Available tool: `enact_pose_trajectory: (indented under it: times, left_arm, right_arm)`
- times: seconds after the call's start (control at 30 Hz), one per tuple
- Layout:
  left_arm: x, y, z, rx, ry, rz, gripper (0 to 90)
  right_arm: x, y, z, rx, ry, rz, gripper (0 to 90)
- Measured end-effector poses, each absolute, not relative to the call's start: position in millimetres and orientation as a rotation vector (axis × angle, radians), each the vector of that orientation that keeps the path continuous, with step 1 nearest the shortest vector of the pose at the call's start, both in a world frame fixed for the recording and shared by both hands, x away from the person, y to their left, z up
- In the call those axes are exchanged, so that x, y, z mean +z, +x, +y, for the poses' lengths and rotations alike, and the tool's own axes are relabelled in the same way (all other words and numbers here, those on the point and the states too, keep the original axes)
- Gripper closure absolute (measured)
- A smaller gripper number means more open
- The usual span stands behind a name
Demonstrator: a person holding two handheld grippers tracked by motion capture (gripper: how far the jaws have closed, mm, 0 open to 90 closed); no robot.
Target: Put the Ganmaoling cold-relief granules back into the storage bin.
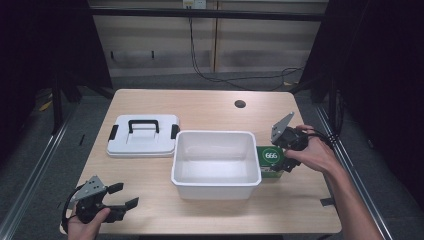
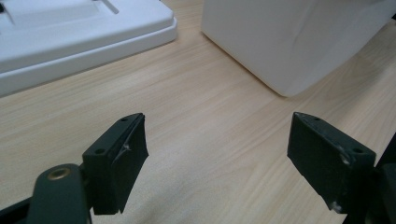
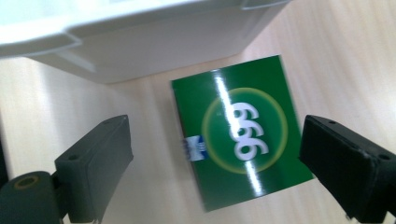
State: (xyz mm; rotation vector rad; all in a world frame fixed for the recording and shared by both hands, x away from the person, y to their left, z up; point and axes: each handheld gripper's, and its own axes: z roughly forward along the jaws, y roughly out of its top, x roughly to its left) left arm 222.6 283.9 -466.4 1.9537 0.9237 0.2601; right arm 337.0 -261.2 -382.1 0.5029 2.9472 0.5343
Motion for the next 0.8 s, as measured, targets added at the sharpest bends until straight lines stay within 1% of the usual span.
enact_pose_trajectory:
  times: [0.5,0.8]
  left_arm:
    - [-468.7,223.0,280.9,0.229,1.989,0.908,19.8]
    - [-470.2,223.6,280.2,0.203,2.009,0.903,19.9]
  right_arm:
    - [-400.6,359.5,-248.2,0.379,0.393,3.032,8.6]
    - [-405.5,367.9,-241.8,0.303,0.317,3.068,8.6]
